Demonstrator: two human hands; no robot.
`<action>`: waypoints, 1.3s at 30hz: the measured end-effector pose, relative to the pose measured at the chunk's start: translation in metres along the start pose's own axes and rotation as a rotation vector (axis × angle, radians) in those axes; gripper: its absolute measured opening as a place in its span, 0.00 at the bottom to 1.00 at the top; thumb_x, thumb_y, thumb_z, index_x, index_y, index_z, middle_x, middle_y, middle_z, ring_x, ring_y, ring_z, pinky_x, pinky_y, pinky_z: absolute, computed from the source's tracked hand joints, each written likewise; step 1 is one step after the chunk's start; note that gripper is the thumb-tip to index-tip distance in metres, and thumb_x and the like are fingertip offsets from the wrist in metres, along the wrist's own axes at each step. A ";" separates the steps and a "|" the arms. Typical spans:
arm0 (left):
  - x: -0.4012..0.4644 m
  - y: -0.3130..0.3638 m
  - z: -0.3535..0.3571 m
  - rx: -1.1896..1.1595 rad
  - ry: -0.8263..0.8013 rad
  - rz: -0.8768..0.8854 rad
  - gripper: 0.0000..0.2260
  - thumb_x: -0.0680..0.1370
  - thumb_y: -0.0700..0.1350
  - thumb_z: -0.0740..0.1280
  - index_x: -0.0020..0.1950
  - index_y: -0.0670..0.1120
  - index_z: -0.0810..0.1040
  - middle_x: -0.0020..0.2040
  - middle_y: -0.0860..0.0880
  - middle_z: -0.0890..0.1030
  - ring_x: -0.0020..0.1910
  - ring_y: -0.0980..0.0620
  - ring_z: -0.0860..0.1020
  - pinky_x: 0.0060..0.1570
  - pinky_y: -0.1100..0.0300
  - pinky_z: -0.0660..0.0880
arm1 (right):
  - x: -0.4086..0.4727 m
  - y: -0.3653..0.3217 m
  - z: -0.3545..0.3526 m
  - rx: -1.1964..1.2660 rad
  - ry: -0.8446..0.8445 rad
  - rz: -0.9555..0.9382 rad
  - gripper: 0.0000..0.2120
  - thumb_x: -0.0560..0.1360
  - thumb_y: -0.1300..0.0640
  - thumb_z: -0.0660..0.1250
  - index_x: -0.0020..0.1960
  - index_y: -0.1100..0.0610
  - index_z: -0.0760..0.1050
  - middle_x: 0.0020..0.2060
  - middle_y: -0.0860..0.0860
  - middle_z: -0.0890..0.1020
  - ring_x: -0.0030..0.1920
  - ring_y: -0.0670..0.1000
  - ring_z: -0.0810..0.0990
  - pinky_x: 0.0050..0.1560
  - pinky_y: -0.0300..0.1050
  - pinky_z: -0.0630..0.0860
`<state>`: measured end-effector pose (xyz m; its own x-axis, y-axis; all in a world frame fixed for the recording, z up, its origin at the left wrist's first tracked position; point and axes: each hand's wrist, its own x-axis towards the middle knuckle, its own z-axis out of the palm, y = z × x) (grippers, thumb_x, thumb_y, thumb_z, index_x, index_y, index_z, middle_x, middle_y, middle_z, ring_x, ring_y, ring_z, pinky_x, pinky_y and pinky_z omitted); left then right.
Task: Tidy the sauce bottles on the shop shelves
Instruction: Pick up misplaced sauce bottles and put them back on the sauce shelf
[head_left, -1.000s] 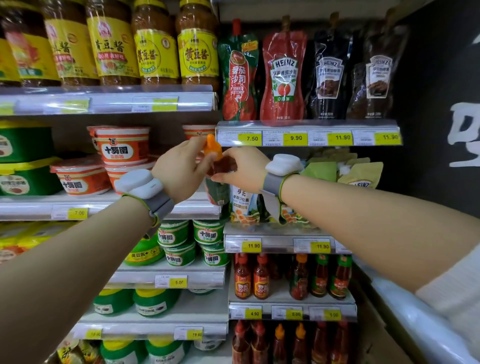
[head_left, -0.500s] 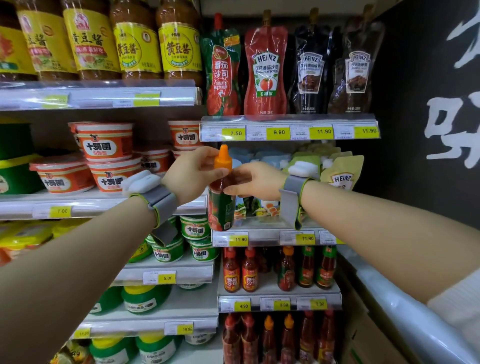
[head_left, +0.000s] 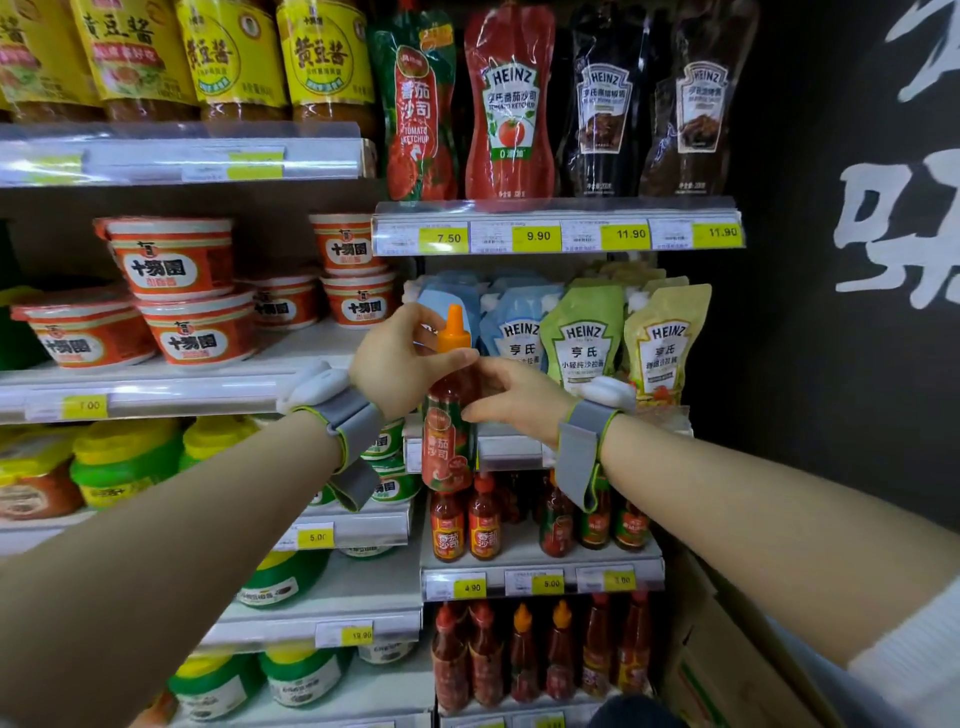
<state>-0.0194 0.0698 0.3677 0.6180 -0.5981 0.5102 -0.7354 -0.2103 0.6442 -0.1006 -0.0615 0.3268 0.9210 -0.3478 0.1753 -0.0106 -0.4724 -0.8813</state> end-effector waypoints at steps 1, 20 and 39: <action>-0.001 -0.001 0.002 0.003 0.008 -0.004 0.17 0.68 0.53 0.74 0.51 0.47 0.74 0.42 0.50 0.80 0.42 0.50 0.80 0.43 0.53 0.78 | -0.001 0.005 0.002 0.019 0.000 0.018 0.24 0.67 0.66 0.72 0.62 0.57 0.73 0.57 0.57 0.81 0.59 0.56 0.79 0.64 0.59 0.72; -0.008 -0.012 0.052 0.007 -0.068 -0.096 0.17 0.69 0.56 0.72 0.51 0.46 0.80 0.47 0.49 0.82 0.42 0.52 0.80 0.47 0.58 0.76 | -0.032 0.089 0.029 -0.058 0.307 0.169 0.37 0.56 0.43 0.81 0.59 0.51 0.70 0.51 0.45 0.78 0.50 0.49 0.78 0.49 0.43 0.73; -0.038 -0.060 0.103 0.079 -0.349 -0.185 0.13 0.72 0.50 0.71 0.53 0.47 0.81 0.50 0.49 0.84 0.49 0.52 0.80 0.54 0.55 0.75 | -0.050 0.182 0.041 -0.084 0.339 0.313 0.30 0.55 0.50 0.81 0.49 0.45 0.67 0.41 0.35 0.73 0.46 0.46 0.76 0.39 0.36 0.69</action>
<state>-0.0270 0.0258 0.2509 0.6207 -0.7682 0.1569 -0.6479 -0.3899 0.6544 -0.1331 -0.0969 0.1395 0.6898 -0.7221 0.0524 -0.3122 -0.3620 -0.8783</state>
